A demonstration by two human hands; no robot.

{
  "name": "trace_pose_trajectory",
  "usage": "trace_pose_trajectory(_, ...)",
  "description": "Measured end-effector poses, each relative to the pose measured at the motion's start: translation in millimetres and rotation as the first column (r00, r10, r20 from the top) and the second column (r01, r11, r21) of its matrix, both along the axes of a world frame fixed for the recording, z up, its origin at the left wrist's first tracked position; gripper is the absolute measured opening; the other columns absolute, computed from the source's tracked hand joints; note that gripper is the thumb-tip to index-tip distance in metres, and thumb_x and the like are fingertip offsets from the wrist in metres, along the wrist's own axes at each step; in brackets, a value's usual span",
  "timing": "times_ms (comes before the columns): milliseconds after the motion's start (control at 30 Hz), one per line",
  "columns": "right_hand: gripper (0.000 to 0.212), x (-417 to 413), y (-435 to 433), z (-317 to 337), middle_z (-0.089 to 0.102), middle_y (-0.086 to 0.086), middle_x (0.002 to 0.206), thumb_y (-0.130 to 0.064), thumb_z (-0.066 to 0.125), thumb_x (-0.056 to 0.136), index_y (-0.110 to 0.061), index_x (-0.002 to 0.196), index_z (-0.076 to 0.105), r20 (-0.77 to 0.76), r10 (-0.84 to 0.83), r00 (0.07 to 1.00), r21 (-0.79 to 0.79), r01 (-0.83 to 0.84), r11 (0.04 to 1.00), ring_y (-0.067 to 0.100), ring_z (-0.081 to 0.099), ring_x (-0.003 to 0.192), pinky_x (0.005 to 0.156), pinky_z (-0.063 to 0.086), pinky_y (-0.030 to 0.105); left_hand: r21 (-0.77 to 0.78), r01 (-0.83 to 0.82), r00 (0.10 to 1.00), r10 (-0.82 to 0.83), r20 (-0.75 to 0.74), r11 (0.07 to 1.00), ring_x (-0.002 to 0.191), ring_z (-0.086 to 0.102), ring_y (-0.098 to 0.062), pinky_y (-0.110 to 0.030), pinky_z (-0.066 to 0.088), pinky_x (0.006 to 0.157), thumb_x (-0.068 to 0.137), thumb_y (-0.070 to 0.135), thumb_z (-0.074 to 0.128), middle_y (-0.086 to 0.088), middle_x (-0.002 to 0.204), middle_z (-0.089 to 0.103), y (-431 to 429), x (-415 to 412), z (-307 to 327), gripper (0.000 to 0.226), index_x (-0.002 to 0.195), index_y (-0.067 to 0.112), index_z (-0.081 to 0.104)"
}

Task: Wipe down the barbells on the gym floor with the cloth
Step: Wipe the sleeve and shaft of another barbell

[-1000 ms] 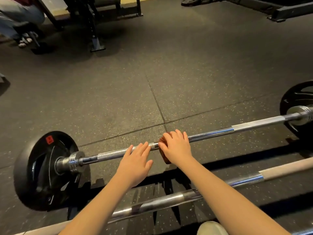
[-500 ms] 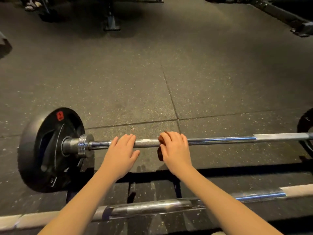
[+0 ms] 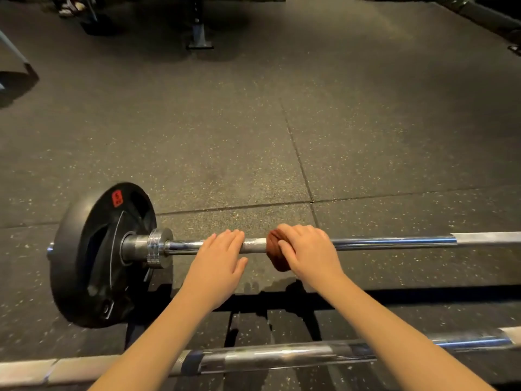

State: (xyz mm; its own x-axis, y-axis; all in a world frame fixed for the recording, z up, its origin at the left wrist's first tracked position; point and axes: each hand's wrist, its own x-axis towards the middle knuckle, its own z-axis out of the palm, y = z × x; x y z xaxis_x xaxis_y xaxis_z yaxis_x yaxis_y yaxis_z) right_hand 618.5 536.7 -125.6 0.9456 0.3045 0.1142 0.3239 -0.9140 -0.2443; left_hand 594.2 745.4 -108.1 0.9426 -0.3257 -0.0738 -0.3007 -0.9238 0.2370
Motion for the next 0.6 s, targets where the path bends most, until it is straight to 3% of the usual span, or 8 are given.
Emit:
trace_pose_trajectory(67, 0.04, 27.1, 10.5, 7.3, 0.068, 0.004, 0.102, -0.041, 0.026, 0.098, -0.023, 0.11, 0.059, -0.165, -0.152, 0.975, -0.05, 0.145, 0.988, 0.03, 0.061, 0.096, 0.069, 0.034, 0.035, -0.003, -0.002, 1.0, 0.002, 0.018, 1.0, 0.139, 0.026, -0.014, -0.031, 0.009, 0.117, 0.1, 0.037, 0.036, 0.005, 0.149, 0.035, -0.7, -0.1, -4.4, 0.05, 0.146, 0.018, 0.03)
trace_pose_trajectory(133, 0.038, 39.0, 30.5, 12.1, 0.067, 0.009, 0.108, -0.039, 0.03, 0.1, -0.022, 0.111, 0.061, -0.289, -0.193, 0.938, -0.053, 0.186, 0.981, 0.032, 0.061, 0.1, 0.073, 0.037, 0.036, -0.015, -0.012, 1.0, 0.013, 0.029, 1.0, 0.14, 0.025, -0.014, -0.032, 0.008, 0.118, 0.1, 0.036, 0.038, 0.005, 0.15, 0.033, -1.1, -0.3, -6.5, 0.052, 0.147, 0.017, 0.028)
trace_pose_trajectory(267, 0.037, -3.3, 29.4, -5.3, 0.063, 0.001, 0.097, -0.045, 0.04, 0.091, -0.024, 0.112, 0.061, 0.007, -0.008, 1.0, 0.051, 0.007, 0.999, 0.027, 0.059, 0.089, 0.078, 0.044, 0.038, -0.03, 0.02, 0.999, -0.018, 0.041, 0.999, 0.136, 0.037, -0.02, -0.035, 0.02, 0.115, 0.095, 0.044, 0.028, -0.001, 0.145, 0.043, 2.5, 4.1, -7.4, 0.059, 0.144, 0.012, 0.038)
trace_pose_trajectory(400, 0.036, -3.9, 14.9, -12.3, 0.06, -0.002, 0.095, -0.042, 0.043, 0.089, -0.024, 0.115, 0.06, 0.085, 0.015, 0.996, 0.089, -0.023, 0.996, 0.024, 0.057, 0.086, 0.076, 0.044, 0.037, 0.006, 0.045, 0.999, -0.045, 0.028, 0.999, 0.12, 0.045, -0.018, -0.03, 0.029, 0.103, 0.099, 0.04, 0.041, 0.002, 0.132, 0.052, 20.9, 18.9, -5.0, 0.043, 0.135, 0.016, 0.041)
trace_pose_trajectory(533, 0.042, -17.9, 17.8, -17.8, 0.058, 0.004, 0.112, -0.041, 0.043, 0.088, -0.021, 0.124, 0.054, 0.142, 0.017, 0.99, 0.024, -0.021, 0.999, 0.026, 0.053, 0.101, 0.09, 0.044, 0.041, 0.082, 0.05, 0.996, -0.056, 0.07, 0.995, 0.114, 0.05, -0.021, -0.032, 0.031, 0.1, 0.099, 0.036, 0.043, 0.001, 0.12, 0.056, 29.2, 25.9, -10.2, 0.038, 0.132, 0.016, 0.046)
trace_pose_trajectory(600, 0.039, -9.2, 30.5, -7.3, 0.061, 0.004, 0.1, -0.045, 0.041, 0.09, -0.02, 0.115, 0.059, 0.146, -0.04, 0.988, -0.058, 0.049, 0.997, 0.028, 0.057, 0.091, 0.08, 0.045, 0.04, 0.058, 0.033, 0.995, -0.039, 0.093, 0.998, 0.102, 0.057, -0.026, -0.037, 0.038, 0.093, 0.096, 0.031, 0.054, -0.004, 0.107, 0.063, 28.0, 27.7, -16.0, 0.031, 0.118, 0.011, 0.057)
